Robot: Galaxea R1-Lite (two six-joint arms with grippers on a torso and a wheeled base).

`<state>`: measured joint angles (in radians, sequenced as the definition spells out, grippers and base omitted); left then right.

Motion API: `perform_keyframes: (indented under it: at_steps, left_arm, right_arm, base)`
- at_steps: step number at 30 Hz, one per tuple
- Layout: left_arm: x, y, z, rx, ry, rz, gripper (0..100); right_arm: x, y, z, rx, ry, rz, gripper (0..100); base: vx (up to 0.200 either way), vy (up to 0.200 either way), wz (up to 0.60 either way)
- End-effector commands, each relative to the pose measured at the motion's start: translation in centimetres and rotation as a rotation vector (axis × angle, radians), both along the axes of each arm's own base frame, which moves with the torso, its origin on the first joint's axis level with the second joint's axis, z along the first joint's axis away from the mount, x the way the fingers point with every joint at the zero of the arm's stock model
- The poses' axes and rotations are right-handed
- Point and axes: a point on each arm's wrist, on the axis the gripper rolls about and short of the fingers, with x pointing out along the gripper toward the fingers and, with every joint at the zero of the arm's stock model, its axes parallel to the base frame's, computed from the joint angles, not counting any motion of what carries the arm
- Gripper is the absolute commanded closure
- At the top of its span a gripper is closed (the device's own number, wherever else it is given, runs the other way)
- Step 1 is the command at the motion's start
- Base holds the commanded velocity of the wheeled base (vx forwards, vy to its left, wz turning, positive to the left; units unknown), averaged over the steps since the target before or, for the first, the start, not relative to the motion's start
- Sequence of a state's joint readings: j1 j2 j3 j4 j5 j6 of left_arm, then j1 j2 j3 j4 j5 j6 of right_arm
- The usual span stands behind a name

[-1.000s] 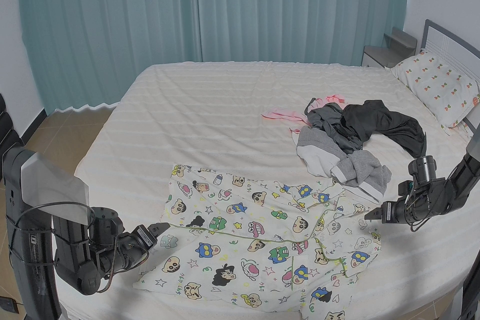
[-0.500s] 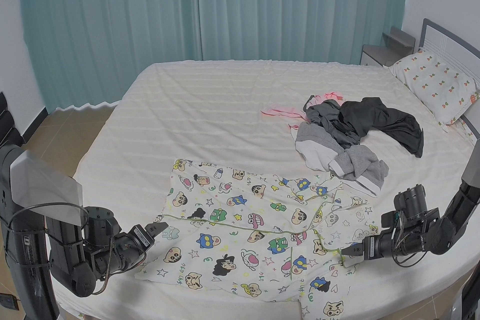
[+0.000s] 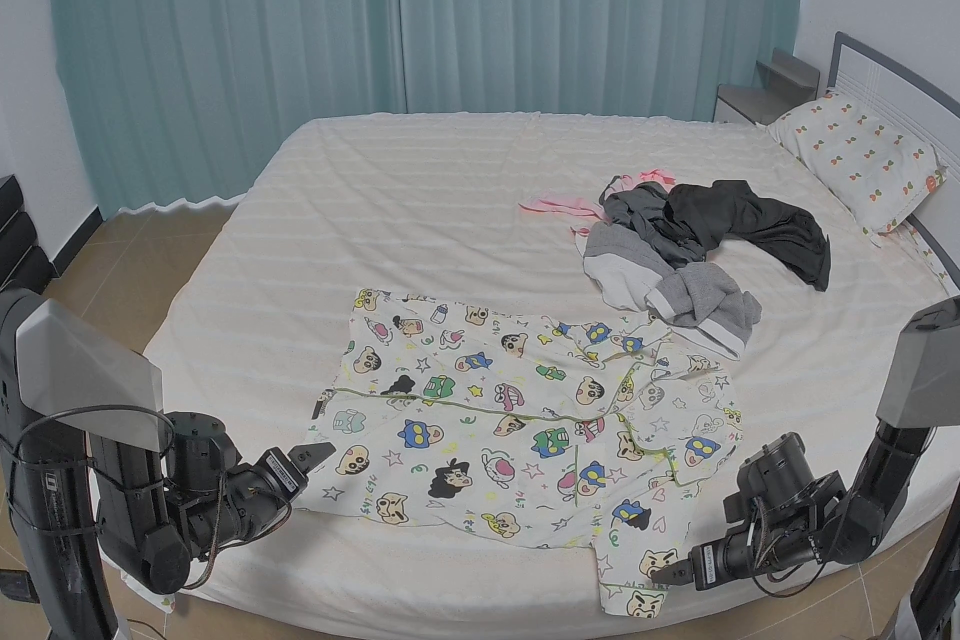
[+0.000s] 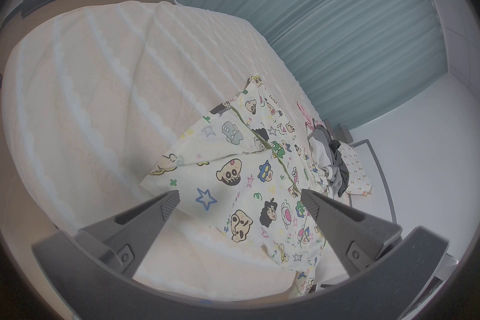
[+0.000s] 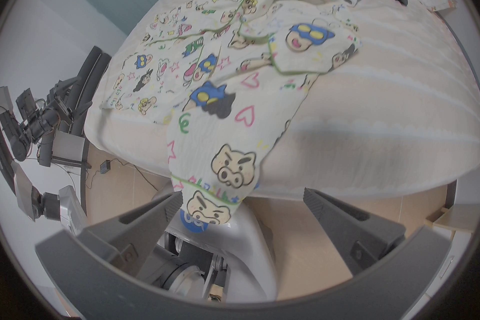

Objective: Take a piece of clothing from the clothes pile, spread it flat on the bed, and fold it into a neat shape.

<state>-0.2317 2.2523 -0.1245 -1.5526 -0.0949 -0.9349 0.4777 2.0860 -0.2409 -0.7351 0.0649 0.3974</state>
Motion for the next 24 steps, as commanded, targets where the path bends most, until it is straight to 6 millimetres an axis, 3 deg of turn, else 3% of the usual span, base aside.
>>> perform_keyframes:
  at_steps: [1, 6, 15, 16, 24]
  left_arm:
    - [0.1, 0.0, 0.1, -0.002, -0.015, 0.001, 0]
    - [0.1, 0.0, 0.1, -0.003, -0.017, 0.001, 0]
    - [0.2, 0.0, 0.1, -0.002, -0.019, 0.000, 0]
    - [0.2, 0.0, 0.1, -0.001, -0.017, 0.001, 0]
    - [0.2, 0.0, 0.1, -0.001, -0.019, 0.001, 0]
  right_arm:
    - [0.1, 2.3, -2.0, -0.024, 0.000, 0.010, 0]
    - [0.0, 3.2, -3.7, -0.054, -0.024, 0.003, 0]
    - [-0.1, 3.0, -3.7, -0.052, -0.017, -0.009, 0]
    - [0.0, 3.1, -3.7, -0.050, -0.019, -0.010, 100]
    - [0.2, 3.2, -3.2, -0.017, -0.031, -0.050, 100]
  base:
    - [0.000, 0.000, 0.00]
    - [0.000, 0.000, 0.00]
    - [0.000, 0.000, 0.00]
    - [0.000, 0.000, 0.00]
    - [0.000, 0.000, 0.00]
